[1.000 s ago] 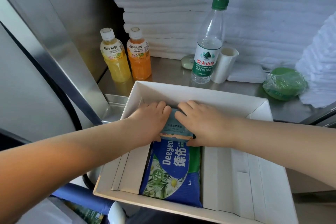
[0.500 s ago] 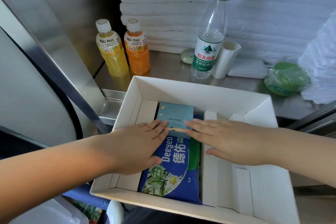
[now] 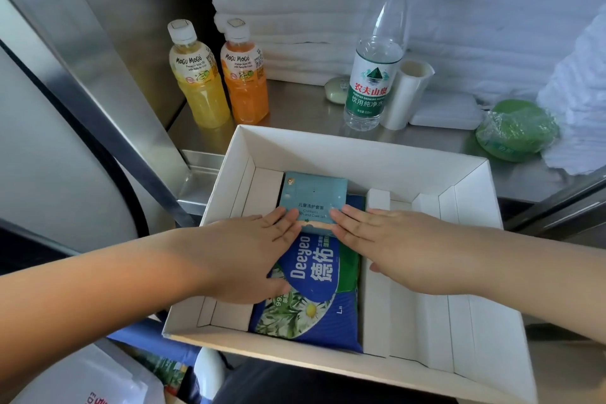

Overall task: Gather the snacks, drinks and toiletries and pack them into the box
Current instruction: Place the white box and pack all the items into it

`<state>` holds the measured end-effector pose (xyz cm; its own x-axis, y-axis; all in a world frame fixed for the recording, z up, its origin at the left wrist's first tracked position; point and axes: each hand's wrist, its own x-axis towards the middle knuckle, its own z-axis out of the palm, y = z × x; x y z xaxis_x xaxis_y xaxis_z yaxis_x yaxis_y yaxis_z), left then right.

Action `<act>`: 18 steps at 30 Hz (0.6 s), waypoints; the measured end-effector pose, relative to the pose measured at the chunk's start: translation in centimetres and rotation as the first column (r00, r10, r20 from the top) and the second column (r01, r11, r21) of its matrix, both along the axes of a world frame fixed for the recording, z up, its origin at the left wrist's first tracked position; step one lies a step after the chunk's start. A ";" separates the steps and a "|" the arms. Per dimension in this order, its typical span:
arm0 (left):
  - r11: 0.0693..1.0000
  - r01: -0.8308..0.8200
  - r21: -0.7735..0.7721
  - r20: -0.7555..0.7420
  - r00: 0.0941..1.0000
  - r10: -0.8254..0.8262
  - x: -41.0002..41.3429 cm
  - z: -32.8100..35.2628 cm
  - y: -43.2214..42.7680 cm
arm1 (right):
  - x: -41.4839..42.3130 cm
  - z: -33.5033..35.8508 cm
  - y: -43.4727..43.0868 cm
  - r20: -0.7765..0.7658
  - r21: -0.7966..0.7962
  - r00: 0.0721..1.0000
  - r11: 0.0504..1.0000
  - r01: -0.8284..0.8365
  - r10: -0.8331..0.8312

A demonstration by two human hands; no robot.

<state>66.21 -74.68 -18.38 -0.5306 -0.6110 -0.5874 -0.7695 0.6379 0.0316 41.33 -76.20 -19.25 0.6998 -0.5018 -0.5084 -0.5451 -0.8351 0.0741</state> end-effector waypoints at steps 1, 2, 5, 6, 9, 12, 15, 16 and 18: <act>1.000 -0.005 0.003 -0.006 1.000 0.005 0.1 0.0 0.1 | -0.2 0.1 0.1 0.010 0.008 1.000 1.000 0.003 -0.003; 1.000 -0.008 -0.003 -0.011 1.000 0.008 0.0 0.0 0.2 | -0.2 0.1 0.2 0.012 0.011 1.000 1.000 0.009 -0.009; 1.000 -0.012 -0.017 -0.013 1.000 0.012 -0.2 0.0 0.3 | 0.0 0.0 0.5 -0.010 0.000 0.999 0.999 0.034 -0.034; 1.000 -0.015 -0.013 -0.010 1.000 0.015 -0.3 0.0 0.1 | 0.2 -0.1 0.5 -0.013 0.000 0.999 0.999 0.037 -0.037; 1.000 -0.021 0.017 0.003 1.000 0.021 -0.4 0.3 -0.4 | 0.3 0.6 -0.1 -0.010 0.050 0.999 0.998 0.038 -0.037; 0.998 -0.039 0.056 0.014 0.999 0.038 -0.6 0.7 -0.5 | 0.2 1.2 -0.6 0.010 0.097 0.999 0.994 0.043 -0.044; 0.997 -0.046 0.059 0.004 0.999 0.046 -0.6 1.3 -0.7 | 0.1 1.6 -0.6 0.047 0.112 0.997 0.992 0.050 -0.056; 0.999 -0.034 0.041 0.000 0.999 0.034 -0.6 1.4 -0.6 | 0.1 1.6 -0.5 0.055 0.109 0.997 0.993 0.051 -0.057; 1.000 -0.011 0.011 0.008 1.000 0.011 -0.6 1.6 -0.4 | 0.1 1.5 -0.1 0.039 0.103 0.997 0.993 0.061 -0.065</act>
<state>65.60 -75.08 -16.76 -0.5191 -0.6104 -0.5983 -0.7770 0.6287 0.0326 41.46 -76.29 -17.73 0.6902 -0.4926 -0.5300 -0.5976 -0.8011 -0.0338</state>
